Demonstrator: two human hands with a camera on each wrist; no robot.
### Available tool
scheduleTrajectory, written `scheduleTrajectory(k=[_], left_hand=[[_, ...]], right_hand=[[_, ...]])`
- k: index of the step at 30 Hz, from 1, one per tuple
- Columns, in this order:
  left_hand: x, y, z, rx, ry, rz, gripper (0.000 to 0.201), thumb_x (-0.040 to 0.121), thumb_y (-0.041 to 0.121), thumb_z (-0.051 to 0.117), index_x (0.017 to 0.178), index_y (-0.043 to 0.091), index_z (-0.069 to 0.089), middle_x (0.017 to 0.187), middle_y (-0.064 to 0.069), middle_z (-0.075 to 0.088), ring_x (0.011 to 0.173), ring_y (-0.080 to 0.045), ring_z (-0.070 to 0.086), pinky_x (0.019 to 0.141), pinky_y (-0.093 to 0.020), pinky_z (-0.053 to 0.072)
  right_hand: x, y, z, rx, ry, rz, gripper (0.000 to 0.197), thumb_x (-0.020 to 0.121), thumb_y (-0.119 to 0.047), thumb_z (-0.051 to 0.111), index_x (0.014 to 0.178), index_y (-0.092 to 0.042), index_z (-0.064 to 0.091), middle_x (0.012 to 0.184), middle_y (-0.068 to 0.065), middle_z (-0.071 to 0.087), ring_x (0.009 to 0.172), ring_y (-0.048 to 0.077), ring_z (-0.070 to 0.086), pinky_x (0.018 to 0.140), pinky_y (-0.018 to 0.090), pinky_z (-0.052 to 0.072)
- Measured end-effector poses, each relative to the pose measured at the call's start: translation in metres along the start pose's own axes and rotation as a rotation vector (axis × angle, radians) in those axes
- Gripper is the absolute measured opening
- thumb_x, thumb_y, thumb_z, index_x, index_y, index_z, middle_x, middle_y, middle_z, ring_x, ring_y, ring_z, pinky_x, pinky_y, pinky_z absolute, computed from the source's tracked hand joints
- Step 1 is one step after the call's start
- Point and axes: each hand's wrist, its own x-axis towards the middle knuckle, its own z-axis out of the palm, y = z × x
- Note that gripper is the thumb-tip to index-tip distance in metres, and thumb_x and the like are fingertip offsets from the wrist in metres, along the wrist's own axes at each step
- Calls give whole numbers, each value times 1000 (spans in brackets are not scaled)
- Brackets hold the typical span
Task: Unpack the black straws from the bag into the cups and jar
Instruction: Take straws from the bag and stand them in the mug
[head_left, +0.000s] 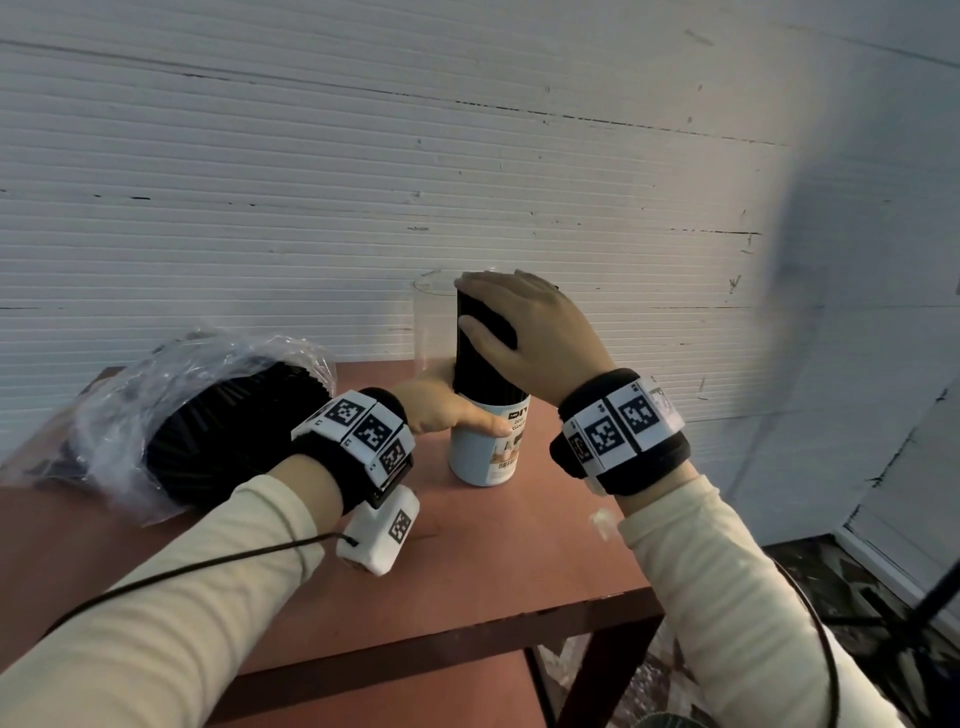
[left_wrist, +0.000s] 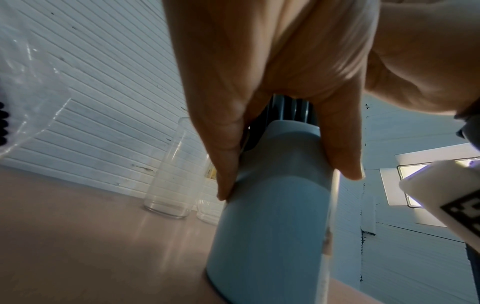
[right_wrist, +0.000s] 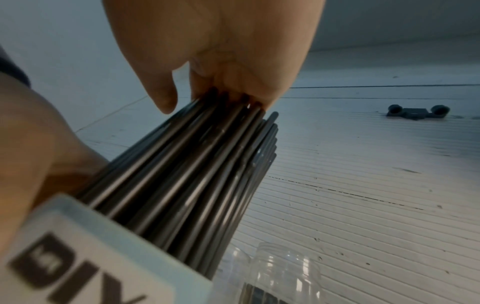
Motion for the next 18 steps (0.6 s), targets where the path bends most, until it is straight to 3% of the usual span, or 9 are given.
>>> scheduleTrajectory(k=[4, 8, 11, 14, 16, 18], left_hand=[[-2, 2, 0, 98, -40, -28, 54, 69, 8, 85, 114, 22, 58, 120, 3, 64, 115, -14, 57, 102, -33, 44], [-19, -7, -14, 219, 144, -135, 95, 70, 18, 84, 148, 20, 29, 144, 0, 44, 132, -18, 43, 104, -32, 41], [-51, -8, -36, 237, 411, 5, 52, 84, 8, 67, 130, 26, 50, 128, 2, 57, 115, -13, 56, 88, -23, 48], [-87, -5, -65, 250, 697, 129, 34, 84, 3, 54, 102, 30, 64, 108, 12, 67, 94, -5, 63, 78, -18, 49], [-108, -7, -87, 272, 842, 141, 32, 82, 3, 54, 94, 30, 66, 100, 14, 68, 88, -4, 64, 73, -13, 43], [-129, -11, -106, 354, 920, 149, 28, 81, 5, 57, 91, 30, 66, 100, 13, 68, 90, -8, 63, 77, -18, 45]], right_hand=[[4, -3, -6, 59, 38, 35, 44, 95, -32, 50, 134, -13, 55, 139, 2, 55, 126, 18, 52, 111, 34, 35], [11, -25, -7, 217, 205, 14, 37, 94, -24, 57, 128, -11, 58, 132, 2, 58, 122, 16, 54, 101, 26, 42], [18, -46, 2, 365, 272, -7, 20, 89, -11, 57, 106, -8, 66, 105, 0, 64, 97, 11, 59, 86, 21, 47], [25, -74, 19, 535, 135, 50, 13, 85, -5, 56, 91, -9, 68, 87, 1, 67, 80, 14, 61, 76, 28, 51], [30, -91, 34, 580, -63, 106, 14, 85, -8, 58, 90, -10, 70, 86, 3, 70, 79, 17, 63, 77, 31, 51], [36, -108, 53, 574, -268, 122, 16, 88, -13, 58, 96, -10, 72, 92, 3, 72, 84, 17, 64, 80, 27, 49]])
